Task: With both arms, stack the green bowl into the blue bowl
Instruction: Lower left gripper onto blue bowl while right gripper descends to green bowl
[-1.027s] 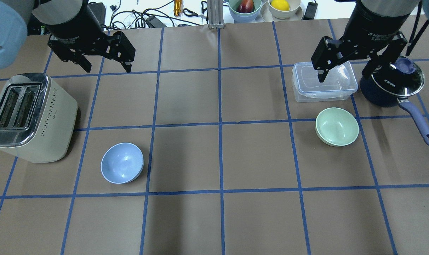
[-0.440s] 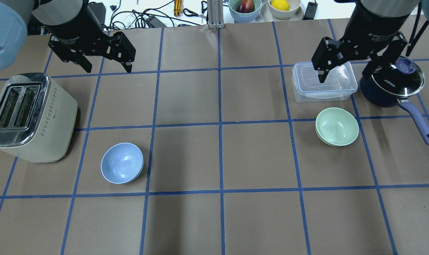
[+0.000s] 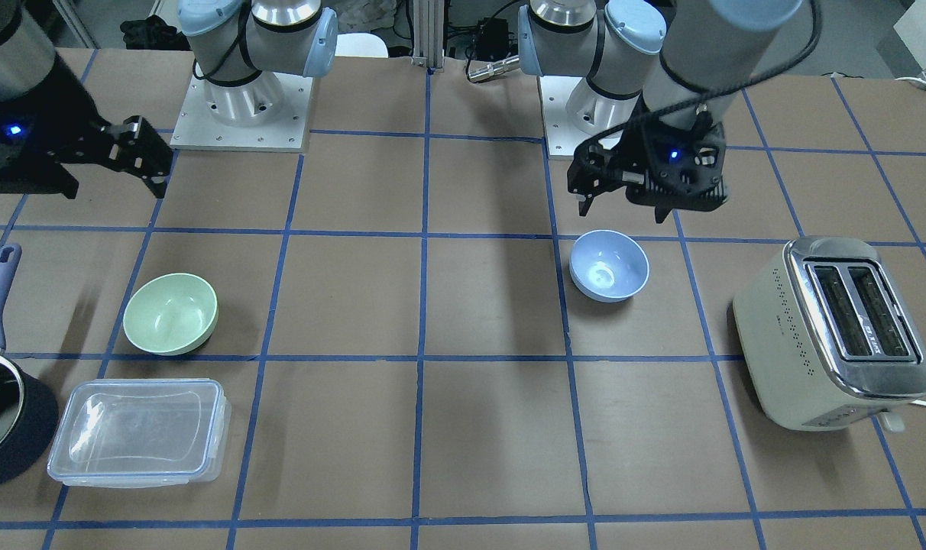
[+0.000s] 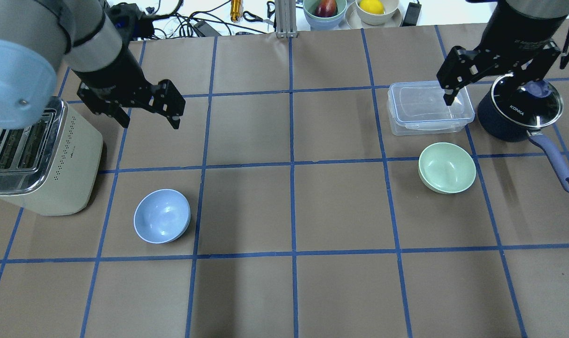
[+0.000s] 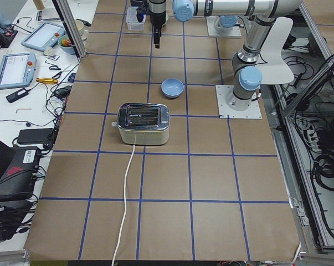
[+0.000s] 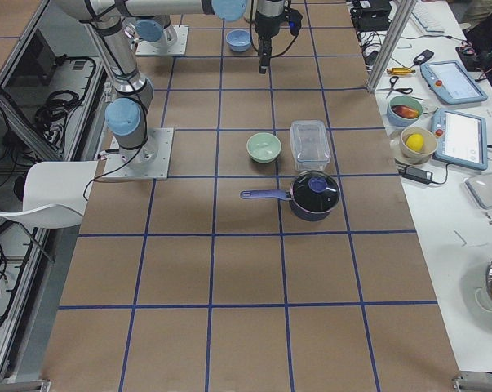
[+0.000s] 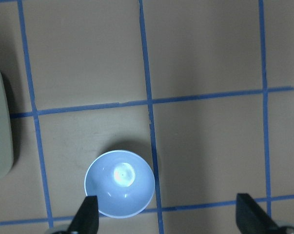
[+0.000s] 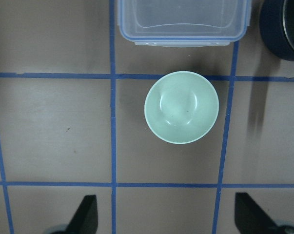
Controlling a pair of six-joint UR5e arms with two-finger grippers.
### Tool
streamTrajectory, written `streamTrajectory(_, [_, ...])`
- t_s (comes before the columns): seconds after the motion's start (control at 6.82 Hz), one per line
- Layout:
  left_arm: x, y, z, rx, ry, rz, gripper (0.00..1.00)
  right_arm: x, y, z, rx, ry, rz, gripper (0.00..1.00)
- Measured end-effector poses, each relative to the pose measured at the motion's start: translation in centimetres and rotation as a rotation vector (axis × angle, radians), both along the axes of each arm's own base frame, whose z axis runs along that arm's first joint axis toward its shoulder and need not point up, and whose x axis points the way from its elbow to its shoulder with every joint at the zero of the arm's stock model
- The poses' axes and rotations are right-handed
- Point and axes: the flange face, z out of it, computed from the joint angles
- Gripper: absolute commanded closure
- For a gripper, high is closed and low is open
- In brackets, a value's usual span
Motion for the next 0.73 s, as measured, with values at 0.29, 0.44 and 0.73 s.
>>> streamTrajectory(0.29, [0.3, 3.3, -10.1, 0.039, -0.002, -0.006, 0.00, -9.1, -2.8, -5.6, 0.033, -0.024, -0.114, 0.00])
streamTrajectory(0.44, [0.4, 4.6, -13.3, 0.041, -0.005, 0.003, 0.00, -11.8, -3.8, -10.0, 0.036, -0.030, -0.152, 0.00])
streamTrajectory(0.73, [0.8, 6.4, -16.9, 0.082, -0.006, 0.026, 0.00, -13.1, -3.8, -18.7, 0.019, -0.035, -0.180, 0.00])
